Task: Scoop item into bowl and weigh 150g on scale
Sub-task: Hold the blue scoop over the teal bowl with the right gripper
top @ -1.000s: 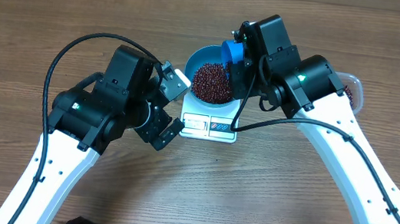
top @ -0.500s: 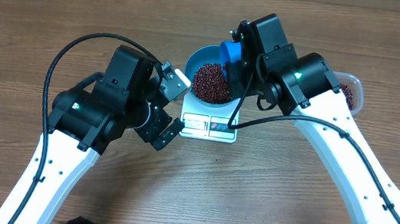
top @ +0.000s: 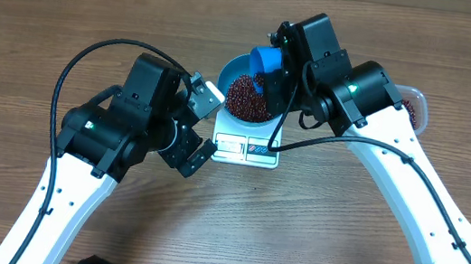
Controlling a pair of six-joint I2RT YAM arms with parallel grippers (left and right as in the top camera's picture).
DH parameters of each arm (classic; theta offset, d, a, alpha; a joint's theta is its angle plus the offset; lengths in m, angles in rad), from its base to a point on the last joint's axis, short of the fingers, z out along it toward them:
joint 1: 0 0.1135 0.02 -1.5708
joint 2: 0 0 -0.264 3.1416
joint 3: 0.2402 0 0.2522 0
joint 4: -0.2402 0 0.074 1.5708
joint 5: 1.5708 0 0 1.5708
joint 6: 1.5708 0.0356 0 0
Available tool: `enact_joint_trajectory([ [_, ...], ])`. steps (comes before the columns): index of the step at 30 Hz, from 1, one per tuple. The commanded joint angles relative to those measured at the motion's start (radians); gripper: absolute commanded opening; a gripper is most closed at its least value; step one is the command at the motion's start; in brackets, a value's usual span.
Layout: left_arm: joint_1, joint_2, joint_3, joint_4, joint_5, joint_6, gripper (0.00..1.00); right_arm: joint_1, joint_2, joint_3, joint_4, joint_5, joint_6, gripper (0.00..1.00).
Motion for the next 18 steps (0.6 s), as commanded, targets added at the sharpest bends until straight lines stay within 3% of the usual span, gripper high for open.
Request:
enact_joint_trajectory([
  [1,-0.001,-0.006,0.024,-0.001,0.01,-0.014,1.0,0.002,-0.009,0.037,0.009,-0.016,0.01,0.04],
  [18,-0.001,-0.006,0.024,-0.001,0.01,-0.014,0.99,0.005,0.009,0.067,-0.024,0.081,0.006,0.04],
])
